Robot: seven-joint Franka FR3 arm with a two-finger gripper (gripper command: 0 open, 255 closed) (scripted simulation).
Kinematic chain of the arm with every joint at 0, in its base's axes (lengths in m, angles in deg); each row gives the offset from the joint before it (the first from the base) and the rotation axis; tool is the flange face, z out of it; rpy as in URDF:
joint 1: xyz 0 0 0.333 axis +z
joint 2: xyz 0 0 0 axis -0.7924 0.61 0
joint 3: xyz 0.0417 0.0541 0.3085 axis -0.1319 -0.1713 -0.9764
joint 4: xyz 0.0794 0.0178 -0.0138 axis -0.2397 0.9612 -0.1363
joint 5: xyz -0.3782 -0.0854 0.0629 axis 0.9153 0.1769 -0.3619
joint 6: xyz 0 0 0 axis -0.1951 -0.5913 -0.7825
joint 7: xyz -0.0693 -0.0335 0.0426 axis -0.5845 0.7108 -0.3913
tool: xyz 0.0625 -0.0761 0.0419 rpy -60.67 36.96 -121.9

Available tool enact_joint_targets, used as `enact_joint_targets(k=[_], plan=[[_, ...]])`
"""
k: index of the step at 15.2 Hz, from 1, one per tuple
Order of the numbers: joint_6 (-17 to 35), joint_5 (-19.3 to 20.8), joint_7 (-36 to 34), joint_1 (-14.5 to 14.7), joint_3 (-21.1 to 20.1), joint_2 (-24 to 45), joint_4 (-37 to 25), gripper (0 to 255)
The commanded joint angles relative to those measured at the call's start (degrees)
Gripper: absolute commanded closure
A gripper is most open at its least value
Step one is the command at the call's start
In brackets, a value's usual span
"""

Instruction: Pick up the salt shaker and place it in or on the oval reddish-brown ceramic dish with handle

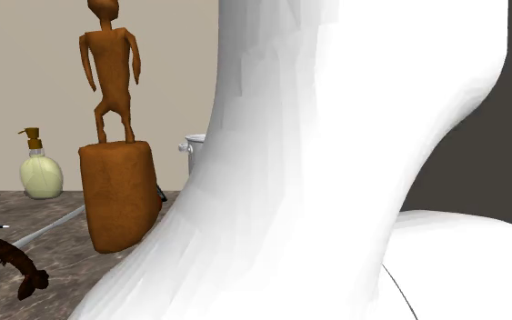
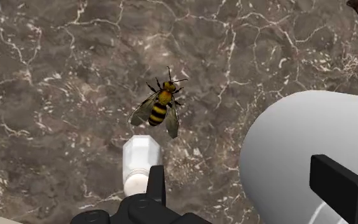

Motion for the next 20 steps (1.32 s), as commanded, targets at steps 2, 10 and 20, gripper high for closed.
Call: enact_joint_targets(k=[2, 10, 20], plan=[[-0.7, -1.6, 2.1, -1.6, 0.3, 8.3, -6.2, 0], [-1.2, -3.8, 5.0, -5.2, 0.2, 19.6, -16.0, 0], [2.2, -4.0, 5.2, -5.0, 0.1, 20.0, -12.9, 0]])
